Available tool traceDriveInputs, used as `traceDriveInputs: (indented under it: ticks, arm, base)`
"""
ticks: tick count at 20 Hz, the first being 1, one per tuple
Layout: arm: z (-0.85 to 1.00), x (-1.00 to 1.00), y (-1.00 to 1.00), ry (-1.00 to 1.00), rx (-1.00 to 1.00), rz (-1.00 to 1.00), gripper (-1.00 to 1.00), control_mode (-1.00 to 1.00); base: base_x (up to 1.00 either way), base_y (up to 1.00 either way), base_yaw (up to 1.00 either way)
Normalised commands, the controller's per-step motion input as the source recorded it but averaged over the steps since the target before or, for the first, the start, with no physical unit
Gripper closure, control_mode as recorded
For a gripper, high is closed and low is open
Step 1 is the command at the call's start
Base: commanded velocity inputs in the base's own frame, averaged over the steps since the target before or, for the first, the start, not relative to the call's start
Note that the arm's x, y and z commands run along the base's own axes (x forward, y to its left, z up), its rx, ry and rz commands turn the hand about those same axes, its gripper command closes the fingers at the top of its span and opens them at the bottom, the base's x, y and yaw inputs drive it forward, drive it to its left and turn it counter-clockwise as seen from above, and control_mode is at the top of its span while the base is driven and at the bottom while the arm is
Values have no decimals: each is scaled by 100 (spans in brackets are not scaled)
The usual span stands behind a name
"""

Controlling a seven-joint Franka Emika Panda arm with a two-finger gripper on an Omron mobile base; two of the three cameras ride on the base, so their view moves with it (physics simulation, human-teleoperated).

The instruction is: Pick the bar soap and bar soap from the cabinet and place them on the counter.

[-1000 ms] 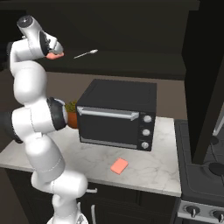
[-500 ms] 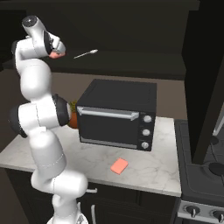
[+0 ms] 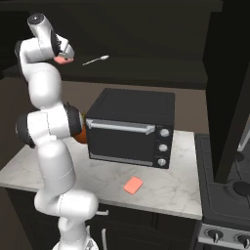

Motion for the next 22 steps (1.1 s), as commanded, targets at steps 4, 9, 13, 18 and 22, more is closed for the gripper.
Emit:
traceDriveInputs:
  ticks: [4, 9, 13, 18, 22]
  arm:
    - [-37, 0, 0, 6, -2, 0, -100, -100]
    - [-56, 0, 0, 3, -2, 0, -100, -100]
    - [-65, 0, 0, 1, -2, 0, -100, -100]
    - [-53, -1, 0, 0, -4, 2, 100, -100]
    - [-40, -8, 0, 0, -3, 6, 100, -100]
  base:
    - [0, 0, 0]
    - [0, 0, 0]
    - [0, 0, 0]
    - [0, 0, 0]
    - [0, 0, 0]
